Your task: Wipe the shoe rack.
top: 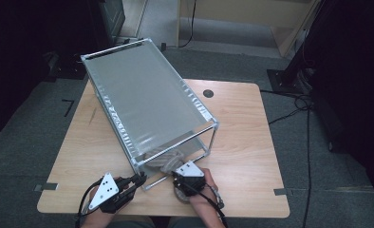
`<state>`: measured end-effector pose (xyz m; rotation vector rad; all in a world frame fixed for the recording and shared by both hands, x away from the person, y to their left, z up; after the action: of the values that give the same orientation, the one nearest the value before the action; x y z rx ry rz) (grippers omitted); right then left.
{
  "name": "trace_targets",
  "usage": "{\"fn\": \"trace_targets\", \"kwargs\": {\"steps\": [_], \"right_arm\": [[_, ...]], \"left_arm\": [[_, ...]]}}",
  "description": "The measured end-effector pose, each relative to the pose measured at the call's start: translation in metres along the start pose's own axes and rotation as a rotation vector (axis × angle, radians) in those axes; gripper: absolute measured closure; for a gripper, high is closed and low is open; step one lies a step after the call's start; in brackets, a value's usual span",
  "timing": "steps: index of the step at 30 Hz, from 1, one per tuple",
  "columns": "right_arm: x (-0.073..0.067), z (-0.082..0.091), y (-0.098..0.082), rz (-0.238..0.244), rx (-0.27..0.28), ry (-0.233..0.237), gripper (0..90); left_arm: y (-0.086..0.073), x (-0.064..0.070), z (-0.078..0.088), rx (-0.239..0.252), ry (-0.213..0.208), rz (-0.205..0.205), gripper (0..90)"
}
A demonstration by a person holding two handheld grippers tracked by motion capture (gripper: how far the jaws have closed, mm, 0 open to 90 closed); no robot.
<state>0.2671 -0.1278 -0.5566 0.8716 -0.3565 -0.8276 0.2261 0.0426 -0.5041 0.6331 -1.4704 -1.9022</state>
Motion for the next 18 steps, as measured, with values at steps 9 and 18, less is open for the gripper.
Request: {"fn": "trace_targets", "kwargs": {"steps": [9, 18], "right_arm": [[-0.049, -0.009, 0.003, 0.105, -0.008, 0.156, 60.3], [-0.005, -0.002, 0.000, 0.021, -0.002, 0.068, 60.5]], "left_arm": [[0.000, 0.000, 0.000, 0.001, -0.002, 0.002, 81.9], [0.000, 0.000, 0.000, 0.001, -0.006, 0.006, 81.9]]}}
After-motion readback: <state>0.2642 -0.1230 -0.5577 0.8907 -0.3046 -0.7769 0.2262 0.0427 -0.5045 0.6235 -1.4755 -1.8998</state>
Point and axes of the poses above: each handheld gripper's, and its own axes: z roughly backward along the jaws, y roughly out of its top, x roughly to its right, the point moved 7 cm from there along -z, roughly forward along the jaws, and after that the axes turned 9 degrees about y, right-handed, at the moved point
